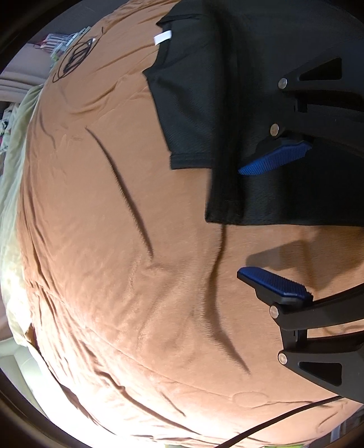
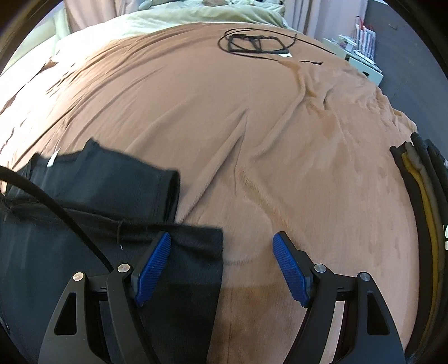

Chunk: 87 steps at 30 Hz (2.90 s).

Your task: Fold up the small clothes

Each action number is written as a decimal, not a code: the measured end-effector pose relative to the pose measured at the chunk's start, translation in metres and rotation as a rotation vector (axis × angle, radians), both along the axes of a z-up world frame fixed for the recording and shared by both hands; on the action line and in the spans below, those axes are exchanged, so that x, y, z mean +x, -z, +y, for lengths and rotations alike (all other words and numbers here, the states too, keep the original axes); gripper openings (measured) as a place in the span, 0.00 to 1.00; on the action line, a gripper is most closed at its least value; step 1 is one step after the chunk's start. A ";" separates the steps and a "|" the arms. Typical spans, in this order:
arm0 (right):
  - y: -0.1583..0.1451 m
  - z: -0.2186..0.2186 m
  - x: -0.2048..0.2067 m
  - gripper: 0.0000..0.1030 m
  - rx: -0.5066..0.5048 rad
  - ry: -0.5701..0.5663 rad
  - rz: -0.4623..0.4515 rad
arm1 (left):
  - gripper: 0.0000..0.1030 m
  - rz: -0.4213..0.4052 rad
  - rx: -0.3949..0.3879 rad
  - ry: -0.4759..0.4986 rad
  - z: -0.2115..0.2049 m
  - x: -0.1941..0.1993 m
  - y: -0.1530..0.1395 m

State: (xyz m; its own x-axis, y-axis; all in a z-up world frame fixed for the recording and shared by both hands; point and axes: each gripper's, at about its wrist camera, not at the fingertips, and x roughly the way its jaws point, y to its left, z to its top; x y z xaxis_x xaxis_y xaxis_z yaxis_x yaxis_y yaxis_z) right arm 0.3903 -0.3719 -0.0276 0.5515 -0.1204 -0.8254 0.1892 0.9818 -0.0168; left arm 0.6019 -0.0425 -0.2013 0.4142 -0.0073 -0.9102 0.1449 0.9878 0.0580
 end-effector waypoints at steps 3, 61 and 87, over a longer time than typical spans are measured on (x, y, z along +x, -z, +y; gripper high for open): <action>-0.001 -0.005 0.006 0.69 -0.012 0.041 -0.021 | 0.58 -0.005 -0.002 -0.012 0.001 0.006 -0.001; -0.022 -0.015 -0.021 0.01 0.115 -0.035 -0.146 | 0.08 -0.083 -0.212 0.122 0.023 0.011 -0.038; -0.021 -0.007 0.051 0.03 -0.033 0.008 -0.128 | 0.11 -0.136 -0.149 0.120 -0.003 0.079 -0.035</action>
